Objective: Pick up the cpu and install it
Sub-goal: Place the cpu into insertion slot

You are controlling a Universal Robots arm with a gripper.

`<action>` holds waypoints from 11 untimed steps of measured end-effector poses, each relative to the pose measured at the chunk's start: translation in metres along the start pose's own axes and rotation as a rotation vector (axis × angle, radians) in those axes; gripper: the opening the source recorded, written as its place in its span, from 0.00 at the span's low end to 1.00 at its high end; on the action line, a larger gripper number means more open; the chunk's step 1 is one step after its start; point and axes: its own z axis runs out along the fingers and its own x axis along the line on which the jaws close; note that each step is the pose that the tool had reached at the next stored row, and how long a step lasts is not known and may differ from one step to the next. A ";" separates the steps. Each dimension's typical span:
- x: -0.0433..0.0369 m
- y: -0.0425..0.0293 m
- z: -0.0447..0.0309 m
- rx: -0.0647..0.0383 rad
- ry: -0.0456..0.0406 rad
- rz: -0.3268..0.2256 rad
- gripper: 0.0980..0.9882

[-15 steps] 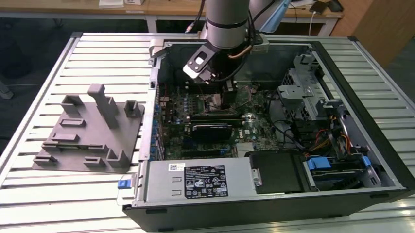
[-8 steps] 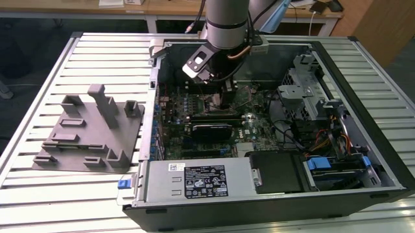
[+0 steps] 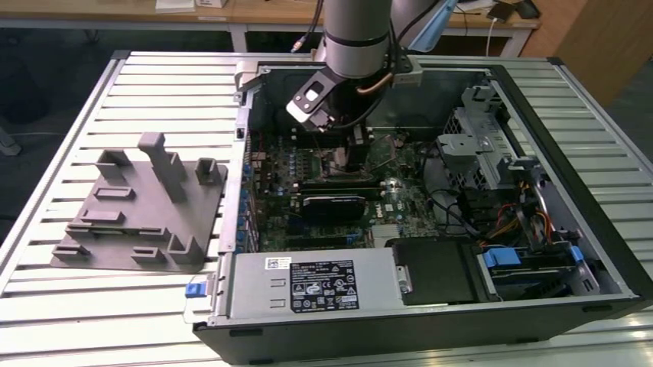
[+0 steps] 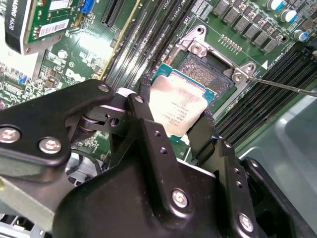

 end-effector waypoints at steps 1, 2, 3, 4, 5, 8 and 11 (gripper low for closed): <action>0.0003 0.0000 0.0004 0.000 0.0000 0.003 0.50; 0.0008 -0.0001 0.0009 0.000 -0.0001 0.006 0.50; 0.0014 -0.0001 0.0013 0.000 -0.0002 0.007 0.50; 0.0021 -0.0001 0.0018 0.000 -0.0003 0.008 0.50; 0.0028 -0.0001 0.0022 0.000 -0.0003 0.010 0.50; 0.0048 -0.0001 0.0034 0.001 -0.0005 0.013 0.50; 0.0064 -0.0002 0.0049 0.000 -0.0005 0.016 0.50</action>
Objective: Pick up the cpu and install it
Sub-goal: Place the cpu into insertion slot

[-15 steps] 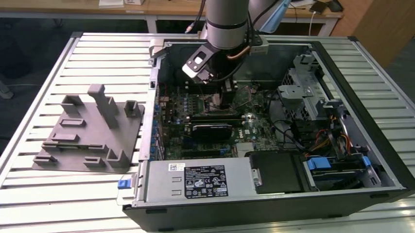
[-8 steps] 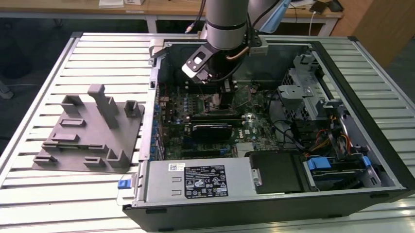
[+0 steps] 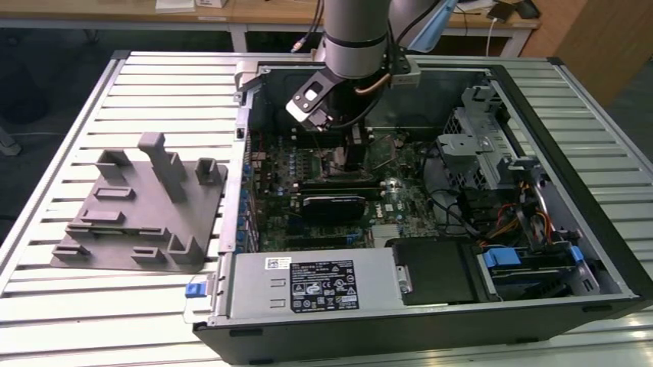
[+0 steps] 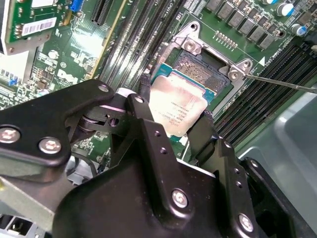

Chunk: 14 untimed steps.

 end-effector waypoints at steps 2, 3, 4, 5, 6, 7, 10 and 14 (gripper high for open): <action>0.0008 -0.0001 0.0010 0.000 -0.0002 0.001 0.50; 0.0013 -0.0001 0.0015 0.000 -0.0003 0.001 0.50; 0.0018 -0.0001 0.0021 0.000 -0.0002 0.001 0.50; 0.0023 -0.0002 0.0028 0.000 -0.0002 0.001 0.50; 0.0027 -0.0002 0.0035 0.000 -0.0002 0.002 0.50; 0.0031 -0.0002 0.0043 0.000 -0.0001 0.002 0.50; 0.0036 -0.0004 0.0068 0.000 0.0007 0.002 0.50; 0.0059 -0.0006 0.0088 0.000 0.0022 0.002 0.50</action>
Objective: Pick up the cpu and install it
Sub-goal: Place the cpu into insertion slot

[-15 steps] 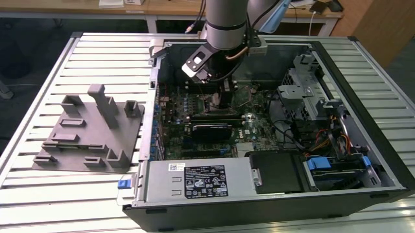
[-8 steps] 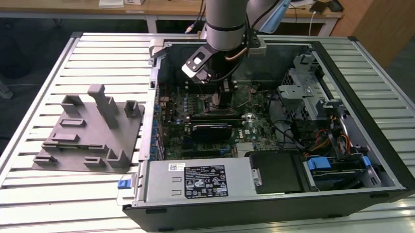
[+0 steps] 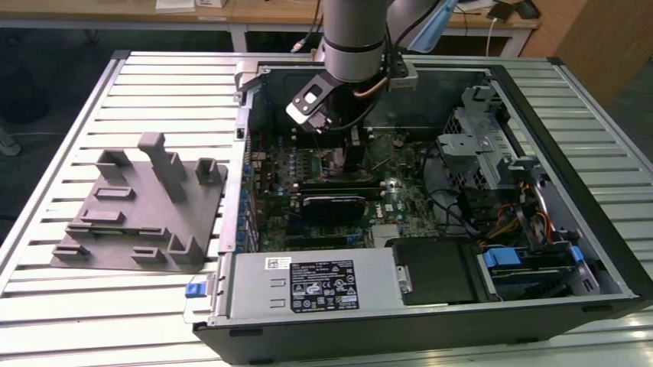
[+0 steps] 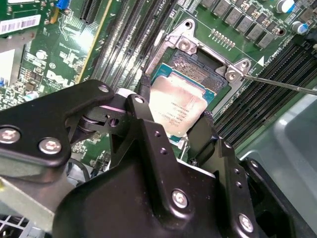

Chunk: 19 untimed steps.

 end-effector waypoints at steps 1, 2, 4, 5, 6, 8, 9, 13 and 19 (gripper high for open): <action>0.0009 0.0000 0.0004 0.000 0.0004 0.000 0.50; 0.0016 0.0000 0.0008 0.000 0.0008 0.000 0.50; 0.0027 -0.0001 0.0016 0.000 0.0016 0.000 0.50; 0.0030 -0.0001 0.0019 0.000 0.0020 0.000 0.50; 0.0032 -0.0001 0.0021 0.000 0.0023 0.000 0.50; 0.0035 -0.0002 0.0028 0.000 0.0030 0.000 0.50; 0.0036 -0.0002 0.0032 0.000 0.0034 0.000 0.50; 0.0043 -0.0003 0.0055 0.000 0.0042 0.000 0.50; 0.0054 -0.0006 0.0094 0.000 0.0042 0.000 0.50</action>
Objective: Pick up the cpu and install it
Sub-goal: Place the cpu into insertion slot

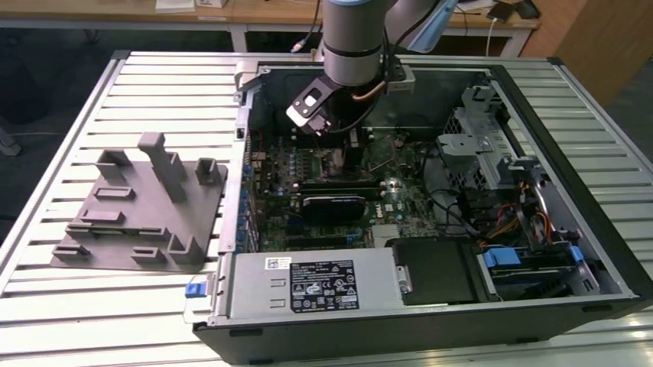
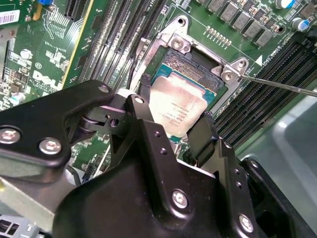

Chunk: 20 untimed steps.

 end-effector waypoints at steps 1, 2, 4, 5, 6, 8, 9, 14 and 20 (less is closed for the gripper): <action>0.0000 -0.0001 0.0007 0.000 0.0000 0.000 0.50; 0.0000 -0.0002 0.0014 0.000 0.0000 0.000 0.50; 0.0002 -0.0008 0.0031 0.000 0.0001 0.000 0.50; 0.0002 -0.0013 0.0037 0.000 0.0000 0.000 0.50; 0.0003 -0.0018 0.0043 0.000 0.0000 0.000 0.50; 0.0004 -0.0023 0.0056 0.000 -0.0001 0.000 0.50; 0.0005 -0.0025 0.0063 0.000 0.0000 0.000 0.50; 0.0021 -0.0037 0.0096 0.000 0.0000 0.000 0.50; 0.0032 -0.0041 0.0133 0.000 -0.0003 0.000 0.50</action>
